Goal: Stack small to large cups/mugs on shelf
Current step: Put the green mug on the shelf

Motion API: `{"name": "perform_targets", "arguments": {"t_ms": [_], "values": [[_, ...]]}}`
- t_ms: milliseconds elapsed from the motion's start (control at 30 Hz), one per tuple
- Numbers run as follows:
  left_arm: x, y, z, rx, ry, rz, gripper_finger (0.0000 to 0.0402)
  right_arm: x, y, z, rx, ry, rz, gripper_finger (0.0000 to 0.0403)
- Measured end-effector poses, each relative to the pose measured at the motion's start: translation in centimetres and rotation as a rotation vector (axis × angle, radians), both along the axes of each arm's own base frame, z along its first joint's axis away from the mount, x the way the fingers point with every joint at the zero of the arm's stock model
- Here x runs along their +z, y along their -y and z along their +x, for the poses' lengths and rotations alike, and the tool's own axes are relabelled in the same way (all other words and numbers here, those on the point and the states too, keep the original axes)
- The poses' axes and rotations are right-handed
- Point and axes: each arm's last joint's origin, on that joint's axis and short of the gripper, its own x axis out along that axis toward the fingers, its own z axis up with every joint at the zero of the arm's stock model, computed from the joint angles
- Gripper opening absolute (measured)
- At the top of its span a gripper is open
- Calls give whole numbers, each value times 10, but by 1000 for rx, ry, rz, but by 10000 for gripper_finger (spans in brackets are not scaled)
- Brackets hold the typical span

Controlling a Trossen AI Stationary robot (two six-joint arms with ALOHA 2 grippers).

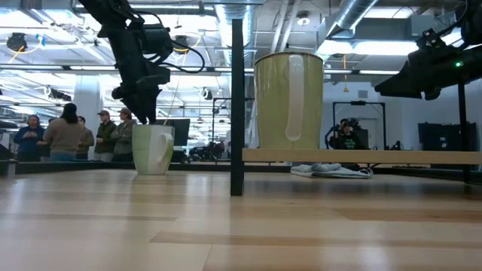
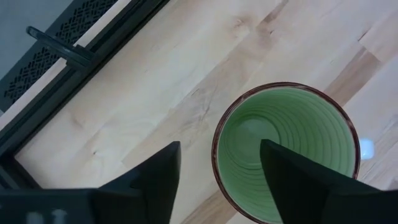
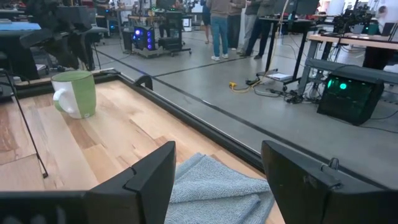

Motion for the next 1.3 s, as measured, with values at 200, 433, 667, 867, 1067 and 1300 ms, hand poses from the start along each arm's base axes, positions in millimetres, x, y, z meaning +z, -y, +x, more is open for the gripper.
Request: {"name": "perform_targets", "arguments": {"t_ms": [200,433,667,867,1067,1300], "values": [[0,0,0,-34,-9,15,245,0,0,0,0,0,0,261],[0,0,0,-2,2,2,248,0,0,0,0,-1,0,261],[1,-2,2,100,63,-8,248,0,0,0,0,0,0,261],[1,-1,1,157,76,-45,248,0,0,0,1,-5,-5,261],[0,0,0,105,43,-40,248,0,0,0,1,-5,-5,261],[-1,1,0,76,28,-39,248,0,0,0,1,-5,-5,261]]}}
